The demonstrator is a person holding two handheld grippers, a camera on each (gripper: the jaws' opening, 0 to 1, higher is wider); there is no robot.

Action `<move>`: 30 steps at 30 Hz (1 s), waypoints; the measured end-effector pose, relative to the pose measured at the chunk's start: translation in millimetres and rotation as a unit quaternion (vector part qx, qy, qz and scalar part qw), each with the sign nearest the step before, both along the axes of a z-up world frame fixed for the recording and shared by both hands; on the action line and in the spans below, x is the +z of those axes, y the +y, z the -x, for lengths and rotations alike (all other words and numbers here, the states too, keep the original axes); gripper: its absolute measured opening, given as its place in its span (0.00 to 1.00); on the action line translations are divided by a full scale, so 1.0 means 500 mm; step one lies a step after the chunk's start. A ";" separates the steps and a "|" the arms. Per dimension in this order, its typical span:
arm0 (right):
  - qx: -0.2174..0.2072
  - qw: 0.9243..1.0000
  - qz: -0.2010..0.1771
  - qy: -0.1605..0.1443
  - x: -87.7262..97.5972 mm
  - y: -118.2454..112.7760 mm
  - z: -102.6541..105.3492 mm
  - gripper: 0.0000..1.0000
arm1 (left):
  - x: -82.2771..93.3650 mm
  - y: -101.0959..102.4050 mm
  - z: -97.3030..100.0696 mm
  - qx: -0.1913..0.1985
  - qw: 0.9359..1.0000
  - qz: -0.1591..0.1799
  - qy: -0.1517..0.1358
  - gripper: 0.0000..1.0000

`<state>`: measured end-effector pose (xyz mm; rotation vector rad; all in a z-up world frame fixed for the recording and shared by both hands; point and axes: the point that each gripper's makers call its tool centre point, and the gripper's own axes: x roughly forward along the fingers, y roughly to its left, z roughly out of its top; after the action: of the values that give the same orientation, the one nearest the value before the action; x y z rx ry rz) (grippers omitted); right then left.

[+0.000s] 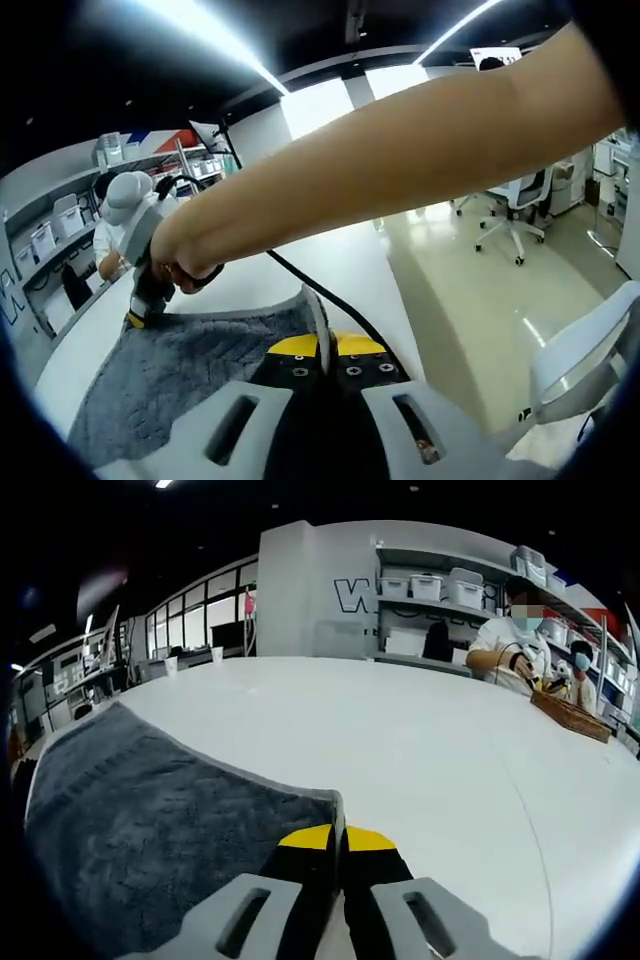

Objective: Open the folded towel by lifting each exposed corner and separating the folded layers until the towel lies flat within the target outline without major curled edges

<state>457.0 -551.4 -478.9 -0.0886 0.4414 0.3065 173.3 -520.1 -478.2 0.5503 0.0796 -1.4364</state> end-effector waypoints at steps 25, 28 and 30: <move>-0.010 1.000 0.004 -0.002 0.031 0.000 0.038 0.17 | 0.014 0.005 -0.008 -0.002 0.999 0.015 -0.050 0.16; -0.009 1.000 0.002 -0.002 0.037 0.001 0.044 0.18 | 0.019 0.009 -0.014 0.009 0.998 0.018 -0.055 0.20; -0.006 1.000 0.009 0.002 0.037 0.003 0.050 0.18 | 0.021 0.013 -0.012 0.005 0.999 0.019 -0.046 0.19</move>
<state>431.9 -549.9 -460.5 -0.1034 0.4483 0.2910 179.1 -513.5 -467.6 0.5833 -0.0176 -1.3975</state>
